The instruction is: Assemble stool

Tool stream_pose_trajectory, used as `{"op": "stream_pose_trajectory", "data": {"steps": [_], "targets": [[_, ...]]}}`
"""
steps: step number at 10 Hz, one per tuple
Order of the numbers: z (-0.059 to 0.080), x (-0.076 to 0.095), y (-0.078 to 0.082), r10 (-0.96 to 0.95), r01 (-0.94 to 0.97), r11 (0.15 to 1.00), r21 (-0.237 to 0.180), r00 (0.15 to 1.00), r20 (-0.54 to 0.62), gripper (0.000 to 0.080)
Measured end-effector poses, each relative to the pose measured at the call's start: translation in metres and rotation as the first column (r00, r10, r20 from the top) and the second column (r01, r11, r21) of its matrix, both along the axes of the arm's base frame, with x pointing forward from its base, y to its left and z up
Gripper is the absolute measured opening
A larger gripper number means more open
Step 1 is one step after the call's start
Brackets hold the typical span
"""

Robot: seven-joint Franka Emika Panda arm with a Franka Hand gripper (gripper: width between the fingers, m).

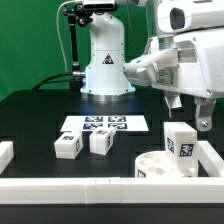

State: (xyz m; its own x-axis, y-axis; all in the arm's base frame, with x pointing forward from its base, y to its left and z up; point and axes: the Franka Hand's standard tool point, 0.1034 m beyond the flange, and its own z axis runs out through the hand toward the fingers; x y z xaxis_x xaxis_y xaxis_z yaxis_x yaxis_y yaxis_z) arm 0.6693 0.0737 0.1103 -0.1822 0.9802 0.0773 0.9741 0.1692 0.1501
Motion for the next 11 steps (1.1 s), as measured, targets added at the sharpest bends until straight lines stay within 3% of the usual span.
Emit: {"op": "stream_pose_trajectory", "data": {"steps": [8,10,11], "targets": [[-0.021,-0.016,-0.001,-0.016,0.016,1.0,0.003,1.0,-0.023,0.0649],[-0.021,-0.017,-0.001,-0.024,0.025,1.0,0.004,0.999,-0.025,0.0417],[-0.02,-0.018,-0.001,-0.024,0.024,1.0,0.004,0.999,-0.031,0.0417]]}}
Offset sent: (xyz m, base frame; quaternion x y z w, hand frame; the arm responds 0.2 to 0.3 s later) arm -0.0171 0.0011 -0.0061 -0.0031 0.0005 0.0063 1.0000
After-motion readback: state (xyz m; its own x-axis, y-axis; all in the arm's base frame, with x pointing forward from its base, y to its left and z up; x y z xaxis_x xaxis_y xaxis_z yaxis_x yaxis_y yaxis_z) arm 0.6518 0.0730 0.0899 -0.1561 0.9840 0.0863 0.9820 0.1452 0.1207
